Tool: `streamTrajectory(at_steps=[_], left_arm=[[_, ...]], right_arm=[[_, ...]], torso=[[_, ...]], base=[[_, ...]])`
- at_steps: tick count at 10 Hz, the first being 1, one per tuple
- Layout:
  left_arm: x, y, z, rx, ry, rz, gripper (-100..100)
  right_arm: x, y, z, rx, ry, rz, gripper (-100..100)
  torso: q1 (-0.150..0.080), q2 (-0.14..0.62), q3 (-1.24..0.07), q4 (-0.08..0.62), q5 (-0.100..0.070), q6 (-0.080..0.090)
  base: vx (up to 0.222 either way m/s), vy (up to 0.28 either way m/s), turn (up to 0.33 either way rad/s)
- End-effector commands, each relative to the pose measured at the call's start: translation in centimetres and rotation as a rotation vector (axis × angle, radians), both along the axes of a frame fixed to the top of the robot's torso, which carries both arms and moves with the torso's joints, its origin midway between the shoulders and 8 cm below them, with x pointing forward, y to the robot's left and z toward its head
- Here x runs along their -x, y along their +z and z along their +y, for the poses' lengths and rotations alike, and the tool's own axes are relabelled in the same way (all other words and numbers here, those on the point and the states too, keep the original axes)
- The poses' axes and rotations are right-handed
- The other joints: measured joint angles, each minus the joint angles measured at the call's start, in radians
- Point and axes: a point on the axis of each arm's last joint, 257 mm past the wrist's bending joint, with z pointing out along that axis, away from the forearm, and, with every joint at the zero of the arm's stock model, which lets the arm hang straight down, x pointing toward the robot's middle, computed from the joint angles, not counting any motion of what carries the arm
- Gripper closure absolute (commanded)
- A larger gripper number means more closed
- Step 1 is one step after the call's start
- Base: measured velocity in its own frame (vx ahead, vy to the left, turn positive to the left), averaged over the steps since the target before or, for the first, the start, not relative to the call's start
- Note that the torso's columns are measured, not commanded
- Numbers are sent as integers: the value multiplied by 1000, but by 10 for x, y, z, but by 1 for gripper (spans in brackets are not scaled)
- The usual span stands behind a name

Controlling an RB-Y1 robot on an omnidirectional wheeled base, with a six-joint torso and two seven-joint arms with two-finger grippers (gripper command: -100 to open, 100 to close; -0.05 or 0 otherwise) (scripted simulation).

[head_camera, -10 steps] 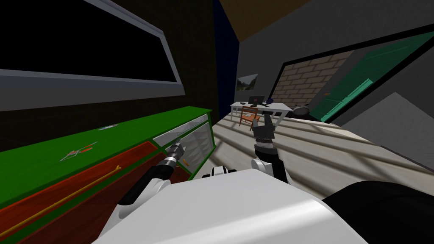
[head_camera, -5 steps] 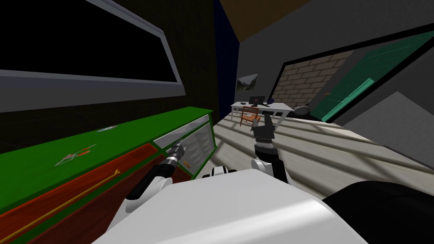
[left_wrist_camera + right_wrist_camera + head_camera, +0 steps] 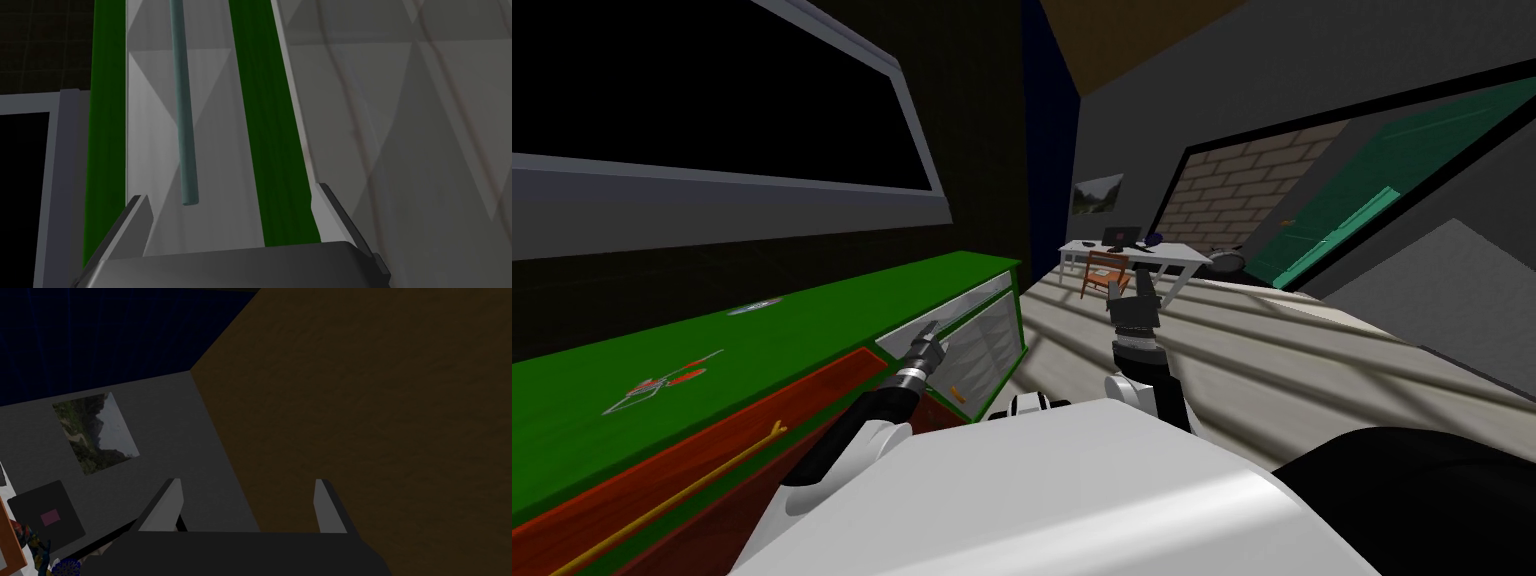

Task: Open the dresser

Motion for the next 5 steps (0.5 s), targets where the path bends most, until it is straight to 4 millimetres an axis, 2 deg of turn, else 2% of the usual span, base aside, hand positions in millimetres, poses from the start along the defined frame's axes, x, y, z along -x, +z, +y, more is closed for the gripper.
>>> streamTrajectory(at_steps=[1,3,4,5], left_arm=[[3,22,-5,-6,-9,-40,-100],[4,18,-6,-4,-7,-33,-100],[4,18,-6,-4,-7,-33,100],[6,19,-8,-4,-9,-32,100]], right_arm=[[0,0,0,0,0,0,0],[0,0,0,0,0,0,0],[0,0,0,0,0,0,0],[0,0,0,0,0,0,0]], torso=[[1,1,0,0,0,0],[3,-1,0,0,1,0],[4,-1,-1,0,1,0],[3,-2,-1,0,1,0]], base=[[0,0,0],[0,0,0],[0,0,0],[-58,-65,22]])
